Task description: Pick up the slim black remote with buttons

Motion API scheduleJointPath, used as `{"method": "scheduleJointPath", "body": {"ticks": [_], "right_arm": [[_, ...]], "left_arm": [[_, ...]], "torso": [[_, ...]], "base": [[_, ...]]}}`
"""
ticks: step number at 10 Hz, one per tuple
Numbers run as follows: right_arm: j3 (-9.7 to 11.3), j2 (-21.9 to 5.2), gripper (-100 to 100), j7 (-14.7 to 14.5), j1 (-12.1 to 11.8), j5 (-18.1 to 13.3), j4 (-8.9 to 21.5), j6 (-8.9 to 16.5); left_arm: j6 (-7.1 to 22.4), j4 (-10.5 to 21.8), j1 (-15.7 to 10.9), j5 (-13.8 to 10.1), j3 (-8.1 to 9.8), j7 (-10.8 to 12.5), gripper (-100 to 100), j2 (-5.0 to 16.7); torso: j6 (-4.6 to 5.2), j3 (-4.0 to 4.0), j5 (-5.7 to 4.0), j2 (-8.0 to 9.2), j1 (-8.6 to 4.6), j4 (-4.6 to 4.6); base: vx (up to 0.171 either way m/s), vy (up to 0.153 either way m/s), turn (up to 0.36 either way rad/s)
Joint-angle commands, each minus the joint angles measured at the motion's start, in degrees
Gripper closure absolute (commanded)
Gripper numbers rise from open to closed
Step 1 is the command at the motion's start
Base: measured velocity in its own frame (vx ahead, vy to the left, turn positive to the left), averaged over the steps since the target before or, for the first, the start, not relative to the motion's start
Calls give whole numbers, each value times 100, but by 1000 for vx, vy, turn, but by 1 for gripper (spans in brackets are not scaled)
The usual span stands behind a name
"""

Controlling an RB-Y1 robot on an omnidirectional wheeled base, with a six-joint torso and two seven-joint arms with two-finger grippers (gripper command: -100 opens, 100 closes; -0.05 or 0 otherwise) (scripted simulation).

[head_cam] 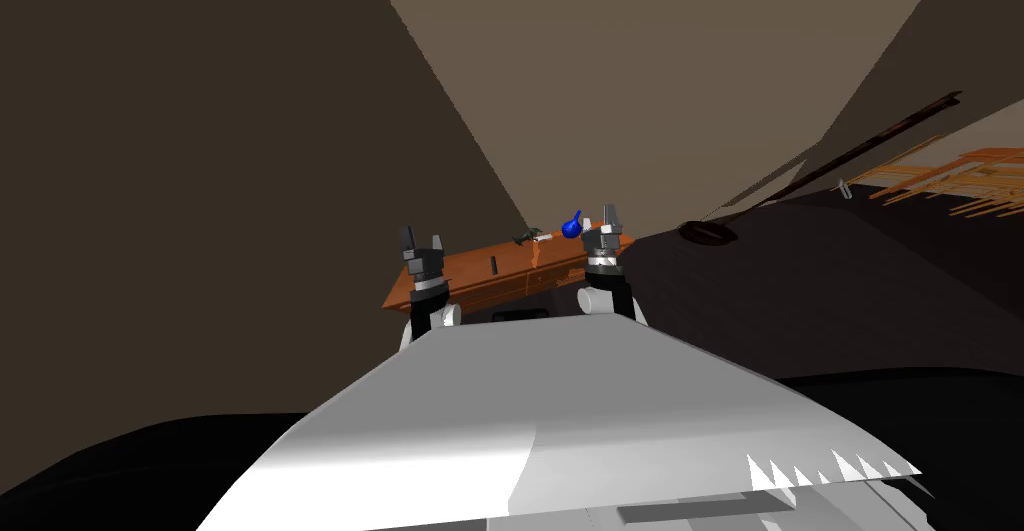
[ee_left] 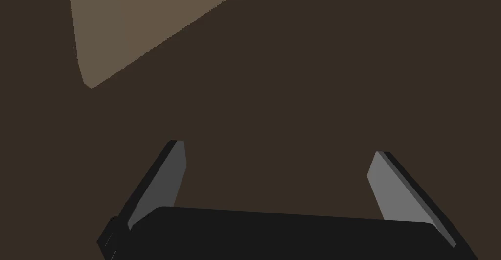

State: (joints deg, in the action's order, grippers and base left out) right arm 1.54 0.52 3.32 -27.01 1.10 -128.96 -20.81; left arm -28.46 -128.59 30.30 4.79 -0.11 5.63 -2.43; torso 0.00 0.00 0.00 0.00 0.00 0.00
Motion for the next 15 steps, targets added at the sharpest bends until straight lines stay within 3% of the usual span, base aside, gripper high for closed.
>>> {"method": "scheduleJointPath", "body": {"ticks": [1,4,7,8,9,10,11,12,15], "right_arm": [[0,0,0,0,0,0,0,0],[0,0,0,0,0,0,0,0],[1,0,0,0,1,0,0,0],[1,0,0,0,1,0,0,0],[0,0,0,0,0,0,0,0],[0,0,0,0,1,0,0,0],[0,0,0,0,0,0,0,0],[0,0,0,0,1,0,0,0],[0,0,0,0,0,0,0,0]], "left_arm": [[74,77,-18,-53,29,84,-100,226],[377,378,-91,-254,147,429,-100,703],[861,859,-216,-562,350,959,-100,1098],[888,859,-216,-562,350,1022,-100,1098],[1054,1050,-267,-682,434,1256,-100,1212],[1099,1050,-267,-682,434,1269,-100,1212],[1312,1256,-324,-808,525,1536,-100,1318],[1327,1256,-324,-808,525,1536,-100,1318],[1809,1702,-450,-1072,726,2031,-100,1505]], "torso": [[0,0,0,0,0,0],[1,4,-1,7,-7,1],[1,5,-3,8,-14,2],[2,5,-3,9,-15,1],[-1,4,-3,7,-11,2],[2,3,-2,6,-8,1],[-1,3,-1,5,-5,1],[2,3,-2,5,-9,1],[-1,2,-2,4,-7,1]], "base": [[-5,-10,-54],[-18,-28,-105],[-24,-46,-184],[-16,-27,-72],[-14,-27,-148],[-9,-17,-90],[-9,-27,-169],[-10,-20,-94],[-12,-28,-147]]}}
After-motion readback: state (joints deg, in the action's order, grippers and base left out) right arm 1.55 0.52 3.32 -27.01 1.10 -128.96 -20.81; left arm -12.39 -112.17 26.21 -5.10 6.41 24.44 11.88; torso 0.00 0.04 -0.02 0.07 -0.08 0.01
